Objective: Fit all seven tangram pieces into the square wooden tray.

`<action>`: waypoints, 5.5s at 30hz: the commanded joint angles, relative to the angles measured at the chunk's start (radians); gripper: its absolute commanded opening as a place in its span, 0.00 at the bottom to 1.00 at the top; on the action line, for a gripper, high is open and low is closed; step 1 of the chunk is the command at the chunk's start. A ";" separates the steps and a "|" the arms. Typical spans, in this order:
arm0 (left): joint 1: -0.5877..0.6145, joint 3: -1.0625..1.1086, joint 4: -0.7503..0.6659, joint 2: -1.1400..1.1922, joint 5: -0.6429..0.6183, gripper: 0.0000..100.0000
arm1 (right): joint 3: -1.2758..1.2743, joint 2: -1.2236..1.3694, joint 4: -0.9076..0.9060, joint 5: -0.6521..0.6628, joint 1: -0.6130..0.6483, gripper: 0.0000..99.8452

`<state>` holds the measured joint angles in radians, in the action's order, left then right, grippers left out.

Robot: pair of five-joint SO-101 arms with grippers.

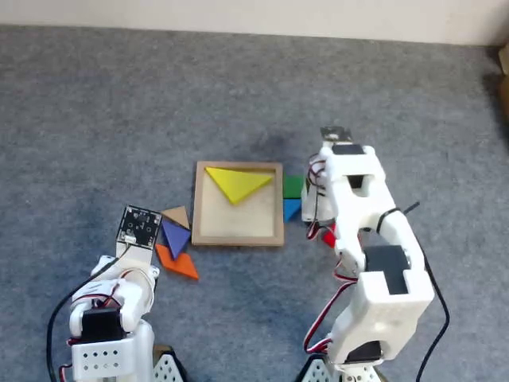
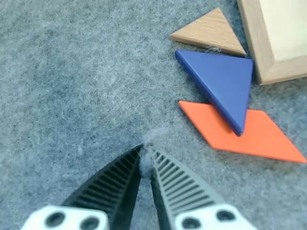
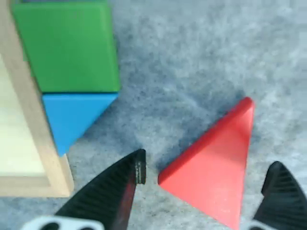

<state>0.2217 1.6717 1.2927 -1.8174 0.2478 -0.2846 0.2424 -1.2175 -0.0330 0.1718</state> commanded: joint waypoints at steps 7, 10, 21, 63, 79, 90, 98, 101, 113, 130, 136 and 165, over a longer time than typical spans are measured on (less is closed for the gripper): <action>0.008 -0.004 -0.017 -0.005 0.008 0.01 | 0.028 -0.007 -0.019 0.021 0.007 0.37; 0.008 -0.004 -0.017 -0.005 0.008 0.01 | -0.015 -0.007 -0.018 0.086 0.012 0.37; 0.008 -0.004 -0.017 -0.005 0.008 0.01 | -0.039 -0.007 -0.018 0.100 -0.027 0.37; 0.008 -0.004 -0.017 -0.005 0.008 0.01 | -0.093 -0.013 -0.019 0.161 -0.071 0.23; 0.008 -0.004 -0.017 -0.005 0.008 0.01 | 0.005 -0.016 -0.116 0.161 -0.048 0.22; 0.008 -0.004 -0.017 -0.005 0.008 0.01 | 0.058 -0.016 -0.140 0.155 0.018 0.22; 0.008 -0.004 -0.017 -0.005 0.008 0.01 | 0.189 -0.015 -0.193 0.087 0.117 0.22; 0.008 -0.004 -0.017 -0.005 0.008 0.01 | 0.271 -0.013 -0.225 0.057 0.150 0.22; 0.008 -0.004 -0.017 -0.005 0.008 0.01 | 0.354 -0.005 -0.104 -0.258 0.320 0.22; 0.008 -0.004 -0.017 -0.005 0.008 0.01 | 0.352 -0.004 0.012 -0.390 0.424 0.22; 0.008 -0.004 -0.017 -0.005 0.008 0.01 | 0.352 -0.004 0.007 -0.391 0.433 0.27; 0.008 -0.005 -0.014 -0.005 0.008 0.01 | 0.302 0.010 -0.012 0.086 0.306 0.04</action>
<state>0.2217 1.6717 1.2927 -1.8174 0.2478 0.0115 0.2578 -1.2958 0.0253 0.4895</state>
